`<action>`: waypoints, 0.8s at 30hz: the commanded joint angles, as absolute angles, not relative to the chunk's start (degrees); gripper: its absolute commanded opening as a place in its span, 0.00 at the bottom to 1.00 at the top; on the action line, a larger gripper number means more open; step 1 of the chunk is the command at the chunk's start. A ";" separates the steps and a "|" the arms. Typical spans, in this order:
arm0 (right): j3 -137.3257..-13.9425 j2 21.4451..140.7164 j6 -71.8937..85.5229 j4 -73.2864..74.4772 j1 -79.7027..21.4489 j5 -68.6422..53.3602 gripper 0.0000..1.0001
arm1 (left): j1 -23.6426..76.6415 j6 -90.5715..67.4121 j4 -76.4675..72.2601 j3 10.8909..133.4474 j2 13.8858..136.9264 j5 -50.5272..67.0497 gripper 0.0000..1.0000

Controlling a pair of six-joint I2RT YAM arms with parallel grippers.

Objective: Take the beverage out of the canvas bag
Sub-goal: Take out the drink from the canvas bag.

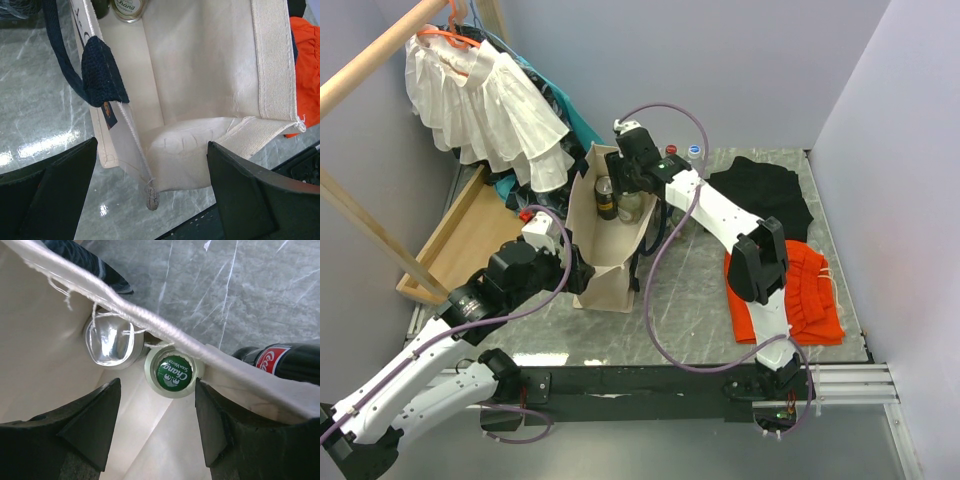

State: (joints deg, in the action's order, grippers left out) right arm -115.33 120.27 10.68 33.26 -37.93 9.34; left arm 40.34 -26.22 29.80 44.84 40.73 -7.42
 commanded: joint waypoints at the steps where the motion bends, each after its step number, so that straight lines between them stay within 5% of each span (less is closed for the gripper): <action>1: -117.69 120.85 11.25 32.52 -36.83 10.37 0.67 | 40.87 -26.19 29.88 45.18 40.61 -7.47 0.96; 24: -118.92 123.57 13.45 30.94 -34.98 10.20 0.60 | 41.13 -26.54 30.32 45.35 40.26 -8.70 0.96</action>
State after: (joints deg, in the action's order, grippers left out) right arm -115.96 122.41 12.64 31.94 -36.71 9.39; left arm 40.60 -26.26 29.78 44.84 40.73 -7.70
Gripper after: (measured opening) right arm 0.600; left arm 0.966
